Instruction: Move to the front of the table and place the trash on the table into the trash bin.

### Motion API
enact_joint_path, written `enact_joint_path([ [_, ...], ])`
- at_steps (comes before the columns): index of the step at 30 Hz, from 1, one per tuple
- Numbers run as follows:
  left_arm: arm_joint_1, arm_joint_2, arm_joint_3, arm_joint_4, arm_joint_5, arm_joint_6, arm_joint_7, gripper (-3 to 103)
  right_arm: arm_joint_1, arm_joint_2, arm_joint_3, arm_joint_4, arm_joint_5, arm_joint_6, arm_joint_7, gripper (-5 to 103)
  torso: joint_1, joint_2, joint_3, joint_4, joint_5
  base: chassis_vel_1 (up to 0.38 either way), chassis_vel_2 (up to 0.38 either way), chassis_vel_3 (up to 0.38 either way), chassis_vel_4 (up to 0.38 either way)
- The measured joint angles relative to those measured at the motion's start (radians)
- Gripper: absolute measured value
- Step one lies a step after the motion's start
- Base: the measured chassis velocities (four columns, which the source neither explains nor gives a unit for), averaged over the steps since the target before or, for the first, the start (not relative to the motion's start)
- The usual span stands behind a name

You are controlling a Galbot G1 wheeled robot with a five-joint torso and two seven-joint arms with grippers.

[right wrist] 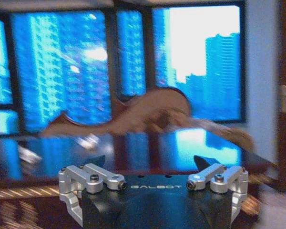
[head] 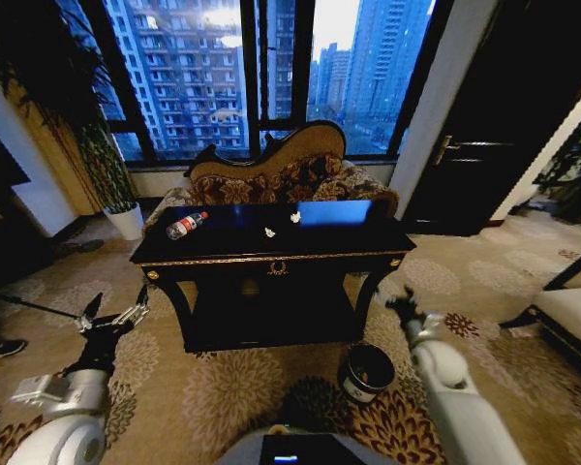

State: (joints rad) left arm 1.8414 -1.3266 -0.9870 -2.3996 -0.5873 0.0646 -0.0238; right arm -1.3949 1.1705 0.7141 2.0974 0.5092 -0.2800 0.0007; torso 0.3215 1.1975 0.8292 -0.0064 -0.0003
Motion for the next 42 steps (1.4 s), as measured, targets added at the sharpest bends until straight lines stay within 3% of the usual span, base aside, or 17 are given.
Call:
enact_joint_path([
  [6, 0.005, 0.013, -0.014, -0.011, -0.006, 0.008, -0.009, 100, -0.024, -0.015, -0.031, 0.136, 0.104, -0.065, 0.0, 100, 0.0, 0.0, 0.0, -0.0001, 0.0002, 0.0, 0.0, 0.0, 0.0],
  [15, 0.003, 0.017, -0.02, -0.024, -0.028, 0.032, -0.017, 100, -0.045, -0.009, -0.054, 0.127, 0.065, -0.056, 0.0, 100, 0.0, 0.0, 0.0, -0.0002, 0.0002, 0.0, 0.0, 0.0, 0.0],
  [22, -0.006, 0.047, -0.048, -0.047, -0.039, 0.113, -0.042, 100, -0.04, -0.001, -0.052, 0.094, 0.037, -0.049, -0.001, 100, 0.0, 0.0, 0.0, -0.0002, 0.0002, 0.0, 0.0, 0.0, 0.0],
  [42, -0.001, 0.035, -0.052, -0.034, -0.05, 0.104, -0.044, 100, -0.045, -0.007, -0.054, 0.095, 0.029, -0.045, -0.001, 100, 0.0, 0.0, 0.0, -0.0001, 0.0001, -0.094, 0.102, 0.09, -0.097],
])
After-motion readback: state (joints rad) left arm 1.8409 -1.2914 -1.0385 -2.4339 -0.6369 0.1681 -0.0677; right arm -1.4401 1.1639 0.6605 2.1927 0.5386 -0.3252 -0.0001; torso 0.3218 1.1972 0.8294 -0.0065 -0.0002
